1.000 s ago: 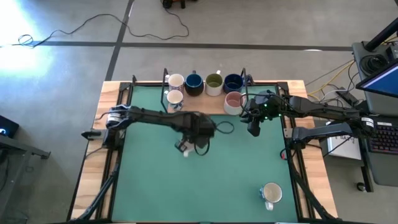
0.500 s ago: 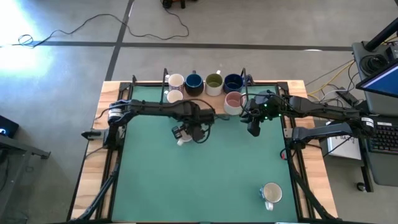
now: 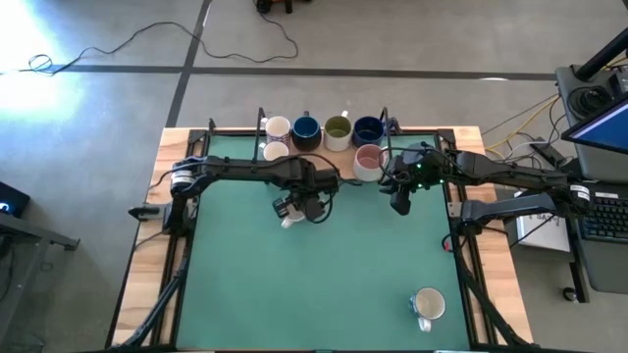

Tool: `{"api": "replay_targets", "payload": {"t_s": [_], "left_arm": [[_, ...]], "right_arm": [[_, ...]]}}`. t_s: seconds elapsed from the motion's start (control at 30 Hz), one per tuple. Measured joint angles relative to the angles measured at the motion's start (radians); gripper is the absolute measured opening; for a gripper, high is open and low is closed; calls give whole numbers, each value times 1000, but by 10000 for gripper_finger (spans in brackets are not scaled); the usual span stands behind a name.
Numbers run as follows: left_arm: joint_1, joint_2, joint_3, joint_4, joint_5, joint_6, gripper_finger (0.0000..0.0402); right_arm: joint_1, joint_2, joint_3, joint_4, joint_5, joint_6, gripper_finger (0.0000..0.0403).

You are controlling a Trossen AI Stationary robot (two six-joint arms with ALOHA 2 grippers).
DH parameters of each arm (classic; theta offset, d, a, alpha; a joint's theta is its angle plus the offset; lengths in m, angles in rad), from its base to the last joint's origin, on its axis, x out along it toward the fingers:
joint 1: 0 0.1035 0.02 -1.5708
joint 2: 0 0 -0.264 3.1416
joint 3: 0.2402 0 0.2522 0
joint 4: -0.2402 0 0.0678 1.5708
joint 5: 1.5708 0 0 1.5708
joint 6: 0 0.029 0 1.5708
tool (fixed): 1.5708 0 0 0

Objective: Place coffee mugs
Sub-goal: Put the green pattern mug on the shelf

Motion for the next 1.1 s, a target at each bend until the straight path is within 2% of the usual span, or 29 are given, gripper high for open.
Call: {"api": "replay_targets", "payload": {"t_s": [0.17, 0.37, 0.53, 0.73, 1.1], "left_arm": [[5, 0, 0, 2, -3, -31, 46], [15, 0, 0, -1, -3, -37, 102], [16, -21, 0, 0, -2, -159, 142], [16, -52, 0, 5, -1, -432, 154], [12, -85, 0, -30, -20, -1127, 119]], "right_arm": [[0, 0, 0, 0, 0, 0, 89], [0, 0, 0, 0, 0, 0, 89], [0, 0, 0, 0, 0, 0, 89], [0, 0, 0, 0, 0, 0, 89], [0, 0, 0, 0, 0, 0, 89]]}}
